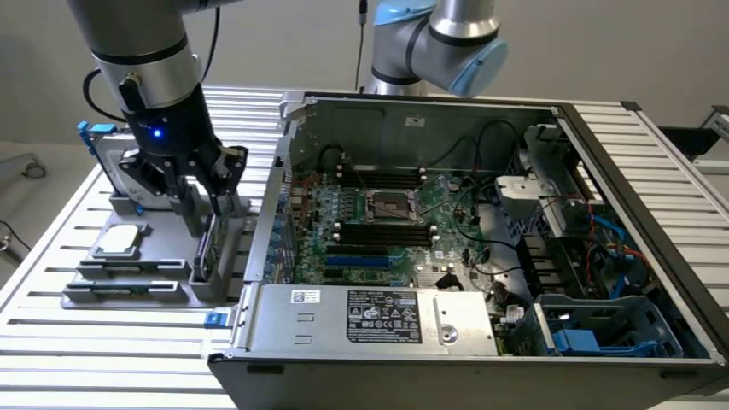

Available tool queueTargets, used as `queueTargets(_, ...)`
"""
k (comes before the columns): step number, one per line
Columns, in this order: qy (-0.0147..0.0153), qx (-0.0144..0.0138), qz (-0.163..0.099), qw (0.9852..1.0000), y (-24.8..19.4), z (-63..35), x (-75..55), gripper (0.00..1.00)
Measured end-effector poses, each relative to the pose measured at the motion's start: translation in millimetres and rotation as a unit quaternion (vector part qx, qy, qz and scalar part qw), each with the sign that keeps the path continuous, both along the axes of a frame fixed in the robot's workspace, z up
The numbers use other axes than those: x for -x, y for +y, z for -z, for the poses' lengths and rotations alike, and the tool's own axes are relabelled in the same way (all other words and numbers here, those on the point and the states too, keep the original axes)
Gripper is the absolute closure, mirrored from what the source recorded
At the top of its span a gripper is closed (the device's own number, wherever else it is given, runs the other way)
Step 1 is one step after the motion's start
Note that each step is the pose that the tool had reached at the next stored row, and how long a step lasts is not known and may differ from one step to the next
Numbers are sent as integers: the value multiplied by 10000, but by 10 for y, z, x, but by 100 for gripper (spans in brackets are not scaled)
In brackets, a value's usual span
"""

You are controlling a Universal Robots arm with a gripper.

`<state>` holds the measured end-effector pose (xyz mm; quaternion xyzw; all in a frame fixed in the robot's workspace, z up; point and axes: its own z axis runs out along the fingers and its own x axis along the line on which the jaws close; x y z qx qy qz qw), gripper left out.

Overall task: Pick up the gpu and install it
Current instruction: 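Pick up the gpu and move the gpu toward the slot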

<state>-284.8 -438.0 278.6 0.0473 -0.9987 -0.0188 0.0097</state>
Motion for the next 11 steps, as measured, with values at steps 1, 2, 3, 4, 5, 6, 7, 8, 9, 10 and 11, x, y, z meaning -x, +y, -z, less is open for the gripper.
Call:
queueTargets(1,0,0,0,10000,-1,19,1,58)
queueTargets(2,0,0,0,10000,-1,37,1,58)
queueTargets(3,0,0,-1,10000,-1,55,3,58)
queueTargets(4,0,0,-1,10000,-1,73,4,58)
queueTargets(5,0,0,0,10000,-1,91,7,58)
queueTargets(6,0,0,0,10000,-1,109,9,58)
queueTargets(7,1,0,0,10000,-1,127,12,58)
queueTargets(8,0,0,0,10000,-1,146,15,58)
queueTargets(9,0,0,0,10000,-1,164,18,58)
queueTargets(10,0,0,0,10000,-1,182,20,58)
queueTargets(11,0,0,-1,10000,-1,200,21,58)
